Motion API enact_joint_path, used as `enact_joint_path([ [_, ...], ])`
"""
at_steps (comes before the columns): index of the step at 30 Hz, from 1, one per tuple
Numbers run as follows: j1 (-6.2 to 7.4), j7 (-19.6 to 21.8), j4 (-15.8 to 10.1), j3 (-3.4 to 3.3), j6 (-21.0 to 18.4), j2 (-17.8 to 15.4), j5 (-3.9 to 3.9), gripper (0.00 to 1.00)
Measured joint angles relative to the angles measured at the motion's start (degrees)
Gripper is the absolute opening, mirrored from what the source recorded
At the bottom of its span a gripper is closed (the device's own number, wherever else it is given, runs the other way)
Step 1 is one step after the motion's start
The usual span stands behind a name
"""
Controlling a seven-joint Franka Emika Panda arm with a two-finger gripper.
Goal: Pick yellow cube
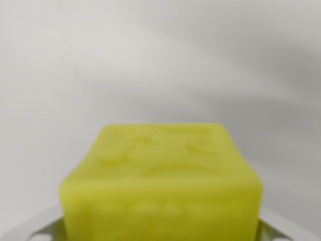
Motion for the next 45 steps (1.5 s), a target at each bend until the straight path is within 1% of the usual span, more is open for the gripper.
enact_joint_path([
  [22,-0.05,0.3,0.4,0.00,-4.6,-4.2,-0.41,0.00],
  [45,-0.08,0.5,1.5,0.00,-9.6,-8.1,-0.73,0.00],
])
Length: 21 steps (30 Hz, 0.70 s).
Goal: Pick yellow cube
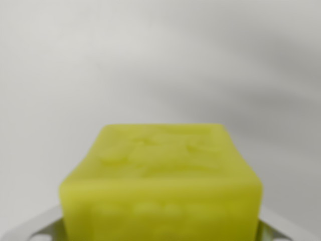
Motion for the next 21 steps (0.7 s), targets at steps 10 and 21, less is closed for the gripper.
enact_joint_path([
  [10,-0.01,0.1,0.7,0.00,-2.2,-1.5,-0.11,0.00],
  [21,-0.01,0.1,1.6,0.00,-4.7,-3.1,-0.22,0.00],
])
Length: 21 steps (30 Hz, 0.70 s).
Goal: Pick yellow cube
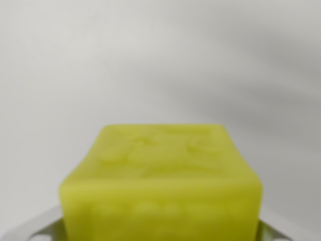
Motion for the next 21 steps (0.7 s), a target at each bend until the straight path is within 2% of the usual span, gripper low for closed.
enact_joint_path([
  [14,0.00,0.1,1.3,0.00,-3.1,-1.8,-0.11,0.00],
  [21,0.00,0.1,1.4,0.00,-3.3,-1.9,-0.11,0.00],
])
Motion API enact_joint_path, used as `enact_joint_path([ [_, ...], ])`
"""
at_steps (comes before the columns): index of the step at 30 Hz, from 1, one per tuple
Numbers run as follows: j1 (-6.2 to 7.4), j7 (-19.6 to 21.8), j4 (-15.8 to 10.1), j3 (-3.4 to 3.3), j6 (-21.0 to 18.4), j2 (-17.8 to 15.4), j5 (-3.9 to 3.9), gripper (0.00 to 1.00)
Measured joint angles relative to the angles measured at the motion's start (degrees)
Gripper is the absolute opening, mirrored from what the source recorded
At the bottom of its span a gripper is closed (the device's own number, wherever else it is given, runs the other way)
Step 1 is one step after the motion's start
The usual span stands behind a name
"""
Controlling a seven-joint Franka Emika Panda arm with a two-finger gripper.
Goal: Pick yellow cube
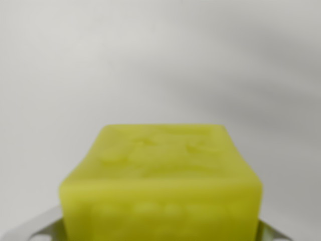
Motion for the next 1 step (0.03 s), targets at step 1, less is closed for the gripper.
enact_joint_path([
  [1,0.00,0.0,0.0,0.00,0.0,0.0,0.00,0.00],
])
